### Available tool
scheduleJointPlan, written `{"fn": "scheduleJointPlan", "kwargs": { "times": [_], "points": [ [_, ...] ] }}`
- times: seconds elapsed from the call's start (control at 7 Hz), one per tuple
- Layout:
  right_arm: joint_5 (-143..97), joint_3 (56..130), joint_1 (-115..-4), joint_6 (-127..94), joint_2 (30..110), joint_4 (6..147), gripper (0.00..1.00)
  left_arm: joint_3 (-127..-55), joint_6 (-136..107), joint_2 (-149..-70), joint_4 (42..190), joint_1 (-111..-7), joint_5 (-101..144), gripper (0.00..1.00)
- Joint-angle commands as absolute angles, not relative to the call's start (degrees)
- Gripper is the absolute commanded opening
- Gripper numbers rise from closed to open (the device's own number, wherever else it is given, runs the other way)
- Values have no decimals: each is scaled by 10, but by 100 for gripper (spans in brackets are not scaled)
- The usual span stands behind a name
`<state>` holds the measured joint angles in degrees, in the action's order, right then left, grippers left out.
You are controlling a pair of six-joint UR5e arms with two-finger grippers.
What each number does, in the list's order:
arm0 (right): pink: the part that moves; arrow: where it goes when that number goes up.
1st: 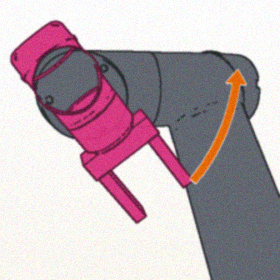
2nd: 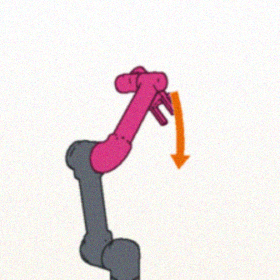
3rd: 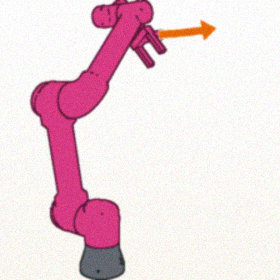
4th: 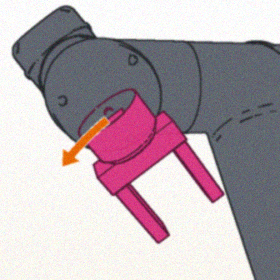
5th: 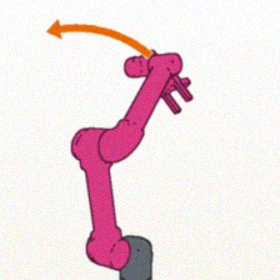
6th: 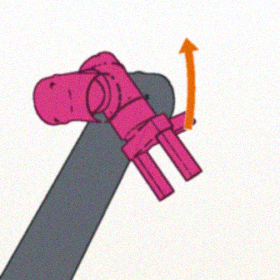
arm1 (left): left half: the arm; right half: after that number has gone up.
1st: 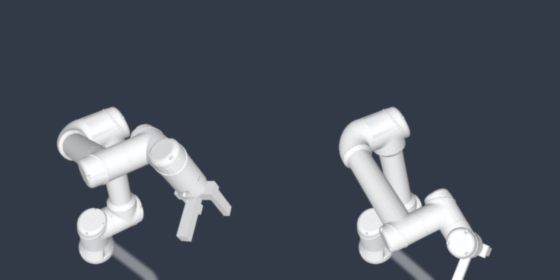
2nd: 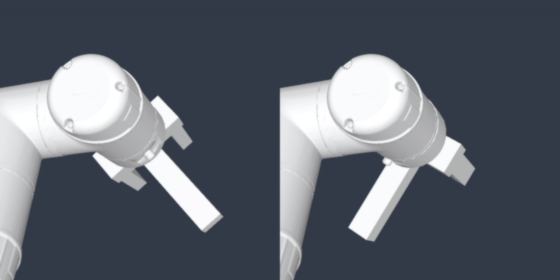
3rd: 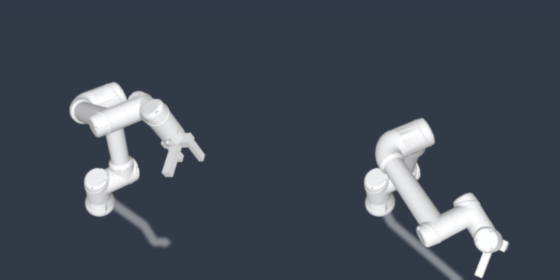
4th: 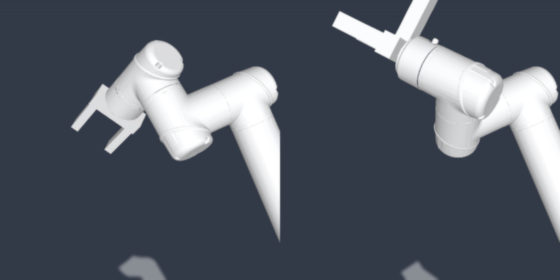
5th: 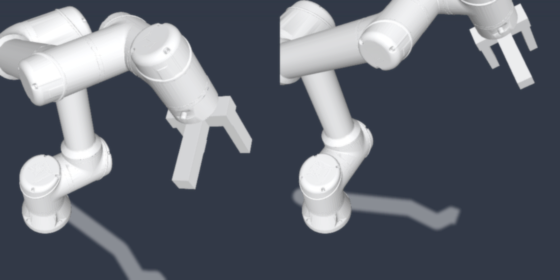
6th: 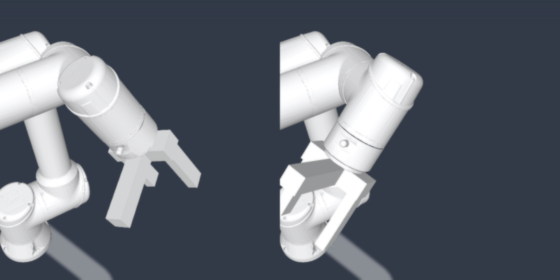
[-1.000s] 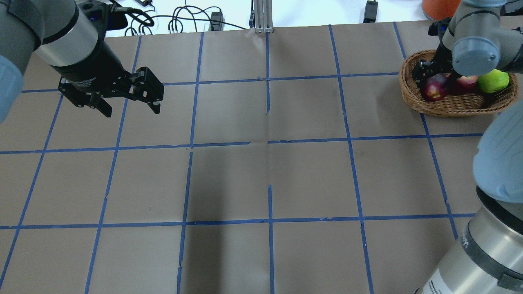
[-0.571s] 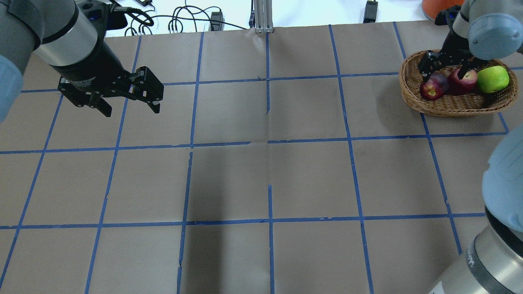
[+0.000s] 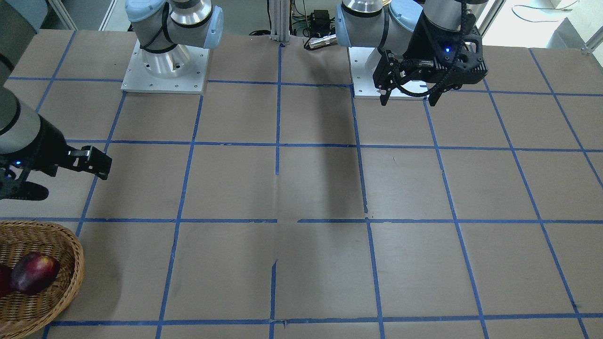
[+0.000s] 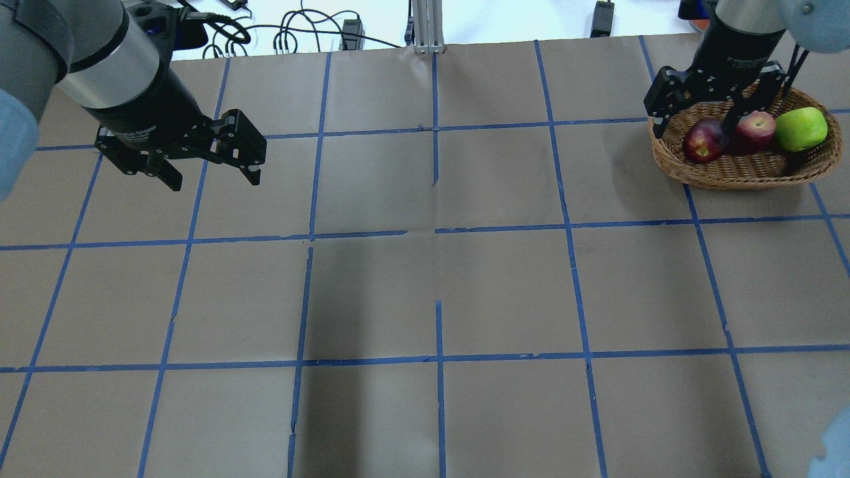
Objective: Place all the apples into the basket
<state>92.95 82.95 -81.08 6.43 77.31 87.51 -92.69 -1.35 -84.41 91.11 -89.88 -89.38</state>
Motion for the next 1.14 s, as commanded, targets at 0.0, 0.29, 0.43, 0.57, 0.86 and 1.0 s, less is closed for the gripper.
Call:
{"fn": "scheduleJointPlan", "kwargs": {
  "times": [0.0, 0.29, 0.43, 0.57, 0.86, 1.0],
  "points": [
    [918, 833, -891, 5, 809, 839, 100, -927, -14, -844, 911, -899, -894, 100],
    [873, 832, -897, 1, 856, 798, 100, -927, -14, -844, 911, -898, -894, 100],
    [874, 836, -897, 3, 860, 791, 100, -927, -14, -844, 911, -898, -894, 100],
    [876, 841, -896, 0, 867, 788, 100, -927, -14, -844, 911, -898, -894, 100],
    [887, 894, -895, 10, 890, 822, 100, -927, -10, -844, 907, -898, -894, 100],
    [909, 897, -896, 7, 897, 830, 100, -927, -7, -844, 906, -898, -907, 100]
  ]
}}
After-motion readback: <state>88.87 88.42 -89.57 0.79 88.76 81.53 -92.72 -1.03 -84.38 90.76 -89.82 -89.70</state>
